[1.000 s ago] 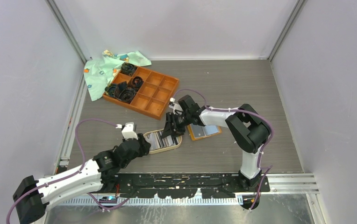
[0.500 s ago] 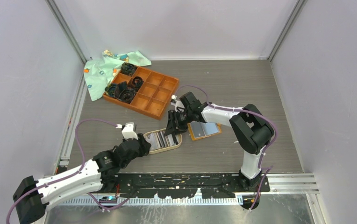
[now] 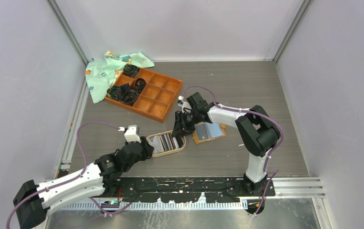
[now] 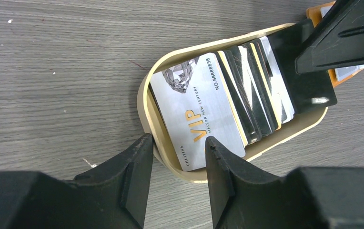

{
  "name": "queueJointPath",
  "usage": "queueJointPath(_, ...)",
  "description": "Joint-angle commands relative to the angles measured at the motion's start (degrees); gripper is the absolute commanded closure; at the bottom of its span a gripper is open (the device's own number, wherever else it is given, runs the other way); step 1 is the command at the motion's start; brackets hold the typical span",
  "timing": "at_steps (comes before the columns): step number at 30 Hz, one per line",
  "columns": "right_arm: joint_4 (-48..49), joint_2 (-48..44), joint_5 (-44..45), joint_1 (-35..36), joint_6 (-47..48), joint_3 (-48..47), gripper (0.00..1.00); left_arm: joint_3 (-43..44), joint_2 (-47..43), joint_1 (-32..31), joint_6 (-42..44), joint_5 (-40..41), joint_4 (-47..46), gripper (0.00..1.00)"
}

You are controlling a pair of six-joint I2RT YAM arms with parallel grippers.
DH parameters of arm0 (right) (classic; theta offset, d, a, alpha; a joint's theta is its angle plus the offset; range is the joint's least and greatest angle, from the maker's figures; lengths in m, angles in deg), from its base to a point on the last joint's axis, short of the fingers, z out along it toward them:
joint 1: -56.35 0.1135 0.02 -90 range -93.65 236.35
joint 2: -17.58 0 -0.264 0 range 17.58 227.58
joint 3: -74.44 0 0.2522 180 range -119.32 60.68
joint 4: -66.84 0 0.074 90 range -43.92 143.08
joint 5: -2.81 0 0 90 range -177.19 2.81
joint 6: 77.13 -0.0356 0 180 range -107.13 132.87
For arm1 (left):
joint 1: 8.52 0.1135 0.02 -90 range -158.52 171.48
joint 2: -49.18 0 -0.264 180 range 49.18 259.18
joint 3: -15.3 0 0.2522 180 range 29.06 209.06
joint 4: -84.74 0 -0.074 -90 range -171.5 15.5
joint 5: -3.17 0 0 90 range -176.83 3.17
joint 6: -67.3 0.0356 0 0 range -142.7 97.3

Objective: Put the credit cards into the card holder
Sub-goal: Pick up the credit card from the storage box.

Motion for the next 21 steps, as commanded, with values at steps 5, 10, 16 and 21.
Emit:
queueJointPath(5, -2.23, -2.69, 0.85, -0.35, 2.38, -3.45, 0.56, 1.26, -0.05, -0.09, 0.54, -0.92, -4.44, 0.56)
queueJointPath(10, -3.59, -2.75, 2.29, -0.35, 3.68, -3.98, 0.66, 1.31, -0.03, -0.05, 0.54, -0.93, -4.48, 0.56)
queueJointPath(16, -6.27, -3.69, 6.25, -0.35, 7.12, -4.91, 0.95, 1.6, -0.16, -0.04, 0.71, -1.41, -4.47, 0.56)
queueJointPath(21, -8.12, -6.94, 8.35, -0.89, 10.45, -5.19, 0.99, 1.97, -1.64, -0.1, 1.55, -2.33, -4.5, 0.55)
